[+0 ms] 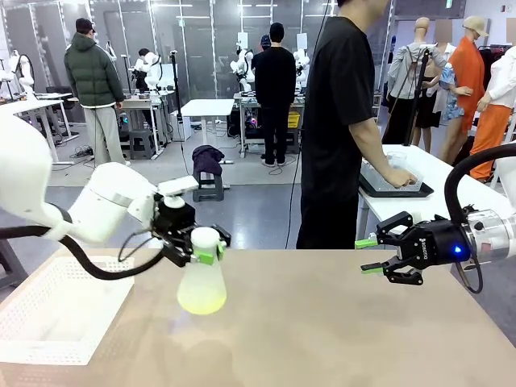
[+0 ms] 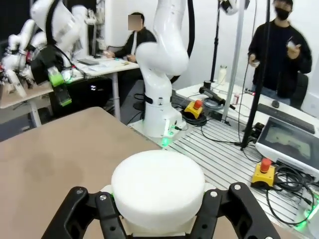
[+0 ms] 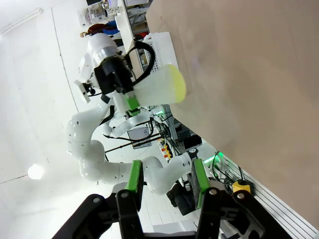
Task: Prepare the solutions needed for the experiment.
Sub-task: When the human places the Big flask in the center of the table, pick up the Big flask and place it in the left Organizing basket.
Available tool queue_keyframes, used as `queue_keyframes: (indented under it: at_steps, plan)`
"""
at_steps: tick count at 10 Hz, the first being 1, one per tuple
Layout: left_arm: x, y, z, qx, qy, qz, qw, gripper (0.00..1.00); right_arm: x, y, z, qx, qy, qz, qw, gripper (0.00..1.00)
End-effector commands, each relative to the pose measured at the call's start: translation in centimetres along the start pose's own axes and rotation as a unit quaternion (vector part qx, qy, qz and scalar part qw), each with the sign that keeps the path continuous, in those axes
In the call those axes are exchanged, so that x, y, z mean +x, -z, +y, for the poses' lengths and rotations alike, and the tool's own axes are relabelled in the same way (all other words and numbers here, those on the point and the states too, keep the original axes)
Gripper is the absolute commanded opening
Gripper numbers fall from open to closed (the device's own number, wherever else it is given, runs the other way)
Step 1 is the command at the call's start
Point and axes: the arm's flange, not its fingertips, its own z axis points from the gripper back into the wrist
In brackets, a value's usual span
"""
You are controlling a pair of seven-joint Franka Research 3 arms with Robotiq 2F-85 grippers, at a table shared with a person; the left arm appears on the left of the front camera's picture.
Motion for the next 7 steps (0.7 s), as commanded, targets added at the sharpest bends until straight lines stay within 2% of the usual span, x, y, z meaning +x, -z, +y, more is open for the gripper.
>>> queue_keyframes:
  at_steps: [1,4,6,7]
  plan:
    - [2.7,-2.8,-4.3,0.05,0.03,-0.007,0.998,0.0,0.0,-0.2,0.2,-0.003,-0.002,0.005,1.0,0.51]
    - [5.3,-8.7,-10.6,0.14,0.06,0.002,0.988,0.0,0.0,-0.2,0.2,-0.003,-0.002,0.005,1.0,0.51]
    - [6.3,-13.3,-15.9,0.232,0.083,0.019,0.969,0.0,0.0,-0.2,0.2,-0.003,-0.002,0.005,1.0,0.51]
    - [6.3,-15.0,-18.9,0.276,0.072,0.009,0.958,0.0,0.0,-0.2,0.2,-0.003,-0.002,0.005,1.0,0.51]
